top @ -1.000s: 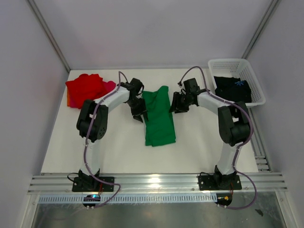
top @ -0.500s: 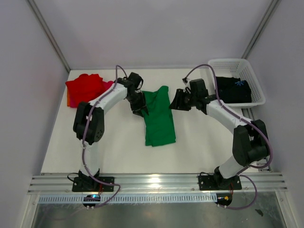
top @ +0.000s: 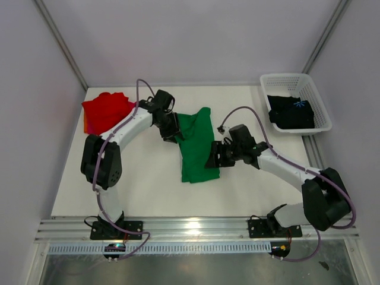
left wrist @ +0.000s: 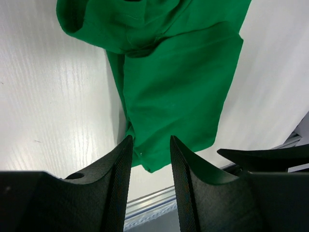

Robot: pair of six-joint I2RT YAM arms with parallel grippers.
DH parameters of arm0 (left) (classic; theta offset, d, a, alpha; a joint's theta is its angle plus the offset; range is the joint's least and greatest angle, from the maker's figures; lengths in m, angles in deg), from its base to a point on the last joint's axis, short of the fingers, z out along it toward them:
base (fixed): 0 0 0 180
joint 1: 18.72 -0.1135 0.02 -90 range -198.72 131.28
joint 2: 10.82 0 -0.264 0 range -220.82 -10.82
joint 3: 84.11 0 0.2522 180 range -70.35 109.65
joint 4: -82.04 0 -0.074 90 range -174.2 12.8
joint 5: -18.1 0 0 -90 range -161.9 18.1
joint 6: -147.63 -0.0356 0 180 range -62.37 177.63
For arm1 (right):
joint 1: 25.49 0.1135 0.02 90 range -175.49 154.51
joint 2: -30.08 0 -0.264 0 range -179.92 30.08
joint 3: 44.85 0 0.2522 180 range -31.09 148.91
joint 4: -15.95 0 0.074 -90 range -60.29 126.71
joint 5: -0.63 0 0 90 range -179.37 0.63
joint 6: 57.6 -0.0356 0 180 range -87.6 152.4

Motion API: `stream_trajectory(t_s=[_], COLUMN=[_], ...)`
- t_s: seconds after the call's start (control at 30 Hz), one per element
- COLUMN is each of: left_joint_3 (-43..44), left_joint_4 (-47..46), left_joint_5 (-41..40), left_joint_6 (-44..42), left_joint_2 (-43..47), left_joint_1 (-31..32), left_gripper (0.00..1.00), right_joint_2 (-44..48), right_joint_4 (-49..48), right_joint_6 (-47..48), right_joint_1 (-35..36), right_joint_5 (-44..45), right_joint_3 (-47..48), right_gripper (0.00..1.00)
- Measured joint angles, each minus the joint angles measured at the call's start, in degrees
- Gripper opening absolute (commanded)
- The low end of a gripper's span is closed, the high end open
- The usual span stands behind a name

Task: Fold and stack the t-shirts
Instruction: Grab one side of the 2/3 rectangular tshirt with both arms

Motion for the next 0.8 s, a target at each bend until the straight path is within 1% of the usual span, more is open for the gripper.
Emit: stream_trajectory(t_s=[0.03,0.13,0.3,0.4,0.5,0.8], left_joint_3=[-0.3,-0.4,-0.4,-0.4,-0.4,-0.4], left_joint_4=[0.0,-0.1,-0.2,-0.2,-0.2,-0.2], left_joint_5=[0.2,0.6,1.8,2.6,3.1,3.4], left_joint_6=[0.0,0.0,0.0,0.0,-0.1,-0.3], left_joint_2=[0.0,0.0,0.0,0.0,0.0,0.0], left_joint_1=[0.0,0.0,0.0,0.0,0.0,0.0], left_gripper=[0.39,0.39,0.39,0.39,0.39,0.39], right_joint_2=[2.0,7.0,9.7,9.0,6.3,-0.9], right_joint_4=[0.3,1.6,2.0,0.8,-1.1,-9.8], right_joint_6=[-0.2,-1.6,-4.4,-5.9,-6.6,-8.1], right_joint_1=[-0.1,-0.1,-0.1,-0.1,-0.1,-0.5], right_joint_5=[0.7,3.3,6.6,8.0,8.8,7.0], right_joint_3=[-1.7,-5.9,-10.2,-13.1,-14.7,-12.3], right_gripper=[0.66,0.67,0.68,0.68,0.68,0.68])
